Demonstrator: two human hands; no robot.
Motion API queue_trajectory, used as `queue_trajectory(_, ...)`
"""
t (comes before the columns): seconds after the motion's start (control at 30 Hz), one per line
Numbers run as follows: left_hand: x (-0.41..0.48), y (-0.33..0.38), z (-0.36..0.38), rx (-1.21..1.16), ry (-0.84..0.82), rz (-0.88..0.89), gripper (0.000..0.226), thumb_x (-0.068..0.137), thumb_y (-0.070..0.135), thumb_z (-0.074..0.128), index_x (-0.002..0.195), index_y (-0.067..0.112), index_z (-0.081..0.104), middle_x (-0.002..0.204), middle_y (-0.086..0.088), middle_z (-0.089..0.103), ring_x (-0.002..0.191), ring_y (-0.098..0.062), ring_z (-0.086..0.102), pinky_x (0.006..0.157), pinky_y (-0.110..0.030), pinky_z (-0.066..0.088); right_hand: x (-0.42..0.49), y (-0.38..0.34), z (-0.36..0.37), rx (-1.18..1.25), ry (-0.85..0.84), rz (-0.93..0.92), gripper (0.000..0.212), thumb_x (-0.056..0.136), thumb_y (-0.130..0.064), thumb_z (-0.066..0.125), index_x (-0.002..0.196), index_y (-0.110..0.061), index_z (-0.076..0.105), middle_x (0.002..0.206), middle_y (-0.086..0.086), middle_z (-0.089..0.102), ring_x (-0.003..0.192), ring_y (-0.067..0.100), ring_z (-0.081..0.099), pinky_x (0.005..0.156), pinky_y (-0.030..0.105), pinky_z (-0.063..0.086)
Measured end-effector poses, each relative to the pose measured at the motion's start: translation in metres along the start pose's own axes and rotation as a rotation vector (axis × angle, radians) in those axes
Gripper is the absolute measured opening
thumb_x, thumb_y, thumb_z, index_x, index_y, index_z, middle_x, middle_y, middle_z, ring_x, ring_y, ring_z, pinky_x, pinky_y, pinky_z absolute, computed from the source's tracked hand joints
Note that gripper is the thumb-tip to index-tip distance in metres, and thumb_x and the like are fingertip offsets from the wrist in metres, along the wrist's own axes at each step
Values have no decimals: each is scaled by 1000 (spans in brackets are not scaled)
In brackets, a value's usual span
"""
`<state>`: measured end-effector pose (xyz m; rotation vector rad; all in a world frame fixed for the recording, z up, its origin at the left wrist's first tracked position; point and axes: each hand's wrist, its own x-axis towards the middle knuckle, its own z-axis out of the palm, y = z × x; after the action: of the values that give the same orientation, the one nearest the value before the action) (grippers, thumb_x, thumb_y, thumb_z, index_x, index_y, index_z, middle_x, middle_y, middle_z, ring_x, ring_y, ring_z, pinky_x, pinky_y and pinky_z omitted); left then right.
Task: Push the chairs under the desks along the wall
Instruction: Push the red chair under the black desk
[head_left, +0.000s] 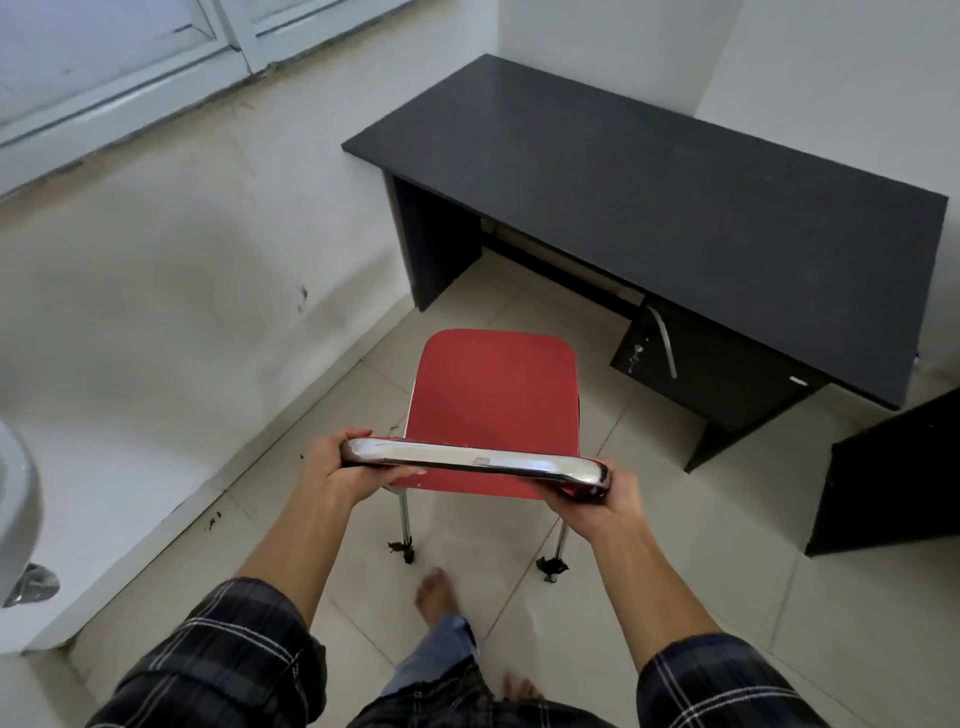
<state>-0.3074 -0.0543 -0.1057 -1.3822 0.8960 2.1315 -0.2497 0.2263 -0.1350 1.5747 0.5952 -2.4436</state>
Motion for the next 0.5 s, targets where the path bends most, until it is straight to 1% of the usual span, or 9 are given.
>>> queue_trajectory(0.1,16,37,21,10,-1,5,70,78,-1,46,146,-1,34,135,-39,44,121,-66,37,85,-85,28,16,-3,37,19,20,-11,87,57,6,54,144,7,45,138,37,52,121,63,51,91,78,46)
queue_trajectory(0.2,32,73,40,20,-41,-3,61,84,1,45,144,-3,36,134,-41,41,120,-68,33,84,-84,29,34,-4,69,69,32,-8,91,54,7,56,145,4,45,138,36,53,121,61,52,92,76,46)
queue_trajectory(0.27,40,93,53,44,-49,3,59,85,2,43,143,-7,36,134,-42,42,121,-67,33,86,-83,28,40,-1,87,89,41,-24,85,58,6,55,143,4,48,138,34,53,120,59,54,94,74,47)
queue_trajectory(0.33,51,112,66,61,-54,4,60,84,1,43,143,-6,35,135,-41,41,119,-67,35,85,-83,28,44,-3,106,86,51,-52,68,67,4,53,135,5,52,139,32,53,120,55,55,97,70,48)
queue_trajectory(0.4,60,128,79,85,-43,1,66,81,-1,45,145,-3,33,136,-42,40,117,-68,36,78,-84,31,50,-8,120,121,44,-64,46,77,2,51,123,2,55,140,31,53,120,53,56,99,68,48)
queue_trajectory(0.43,64,135,86,94,-44,-4,69,78,-2,46,146,-3,32,136,-42,39,117,-69,36,75,-84,32,53,-11,128,141,46,-67,41,79,2,51,119,0,55,140,31,53,120,52,56,99,68,48)
queue_trajectory(0.47,68,142,96,91,-53,-15,72,75,-3,47,145,-3,32,136,-43,39,117,-69,35,74,-84,33,57,-16,137,153,52,-67,41,78,2,51,118,0,55,140,30,53,121,52,56,99,68,48)
queue_trajectory(0.5,73,149,106,87,-66,-23,73,74,-3,48,145,-4,32,136,-44,38,118,-69,35,76,-84,33,63,-21,146,153,57,-66,47,73,3,52,120,1,55,140,31,53,121,52,56,99,68,48)
